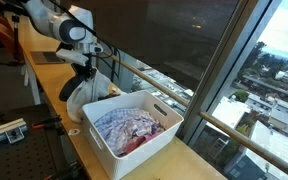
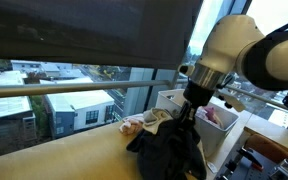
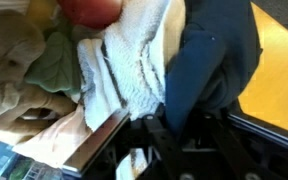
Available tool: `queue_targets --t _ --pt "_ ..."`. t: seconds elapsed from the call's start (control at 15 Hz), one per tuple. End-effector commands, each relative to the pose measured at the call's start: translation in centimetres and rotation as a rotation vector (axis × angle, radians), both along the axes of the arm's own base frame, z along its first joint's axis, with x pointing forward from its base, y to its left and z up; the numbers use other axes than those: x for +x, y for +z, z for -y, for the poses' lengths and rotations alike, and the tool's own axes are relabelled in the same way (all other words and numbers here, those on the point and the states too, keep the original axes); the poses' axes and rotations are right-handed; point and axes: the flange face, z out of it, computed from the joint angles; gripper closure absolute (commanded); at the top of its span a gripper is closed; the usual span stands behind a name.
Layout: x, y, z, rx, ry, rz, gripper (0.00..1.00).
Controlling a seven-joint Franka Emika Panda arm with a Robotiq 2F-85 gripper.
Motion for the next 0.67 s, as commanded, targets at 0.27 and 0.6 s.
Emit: queue_targets --t 0.27,0.6 --pt "1.9 16.3 4.2 -0.002 -0.047 0.163 0.95" --pt "4.5 27.0 10.8 0.012 -0.119 0.281 0.95"
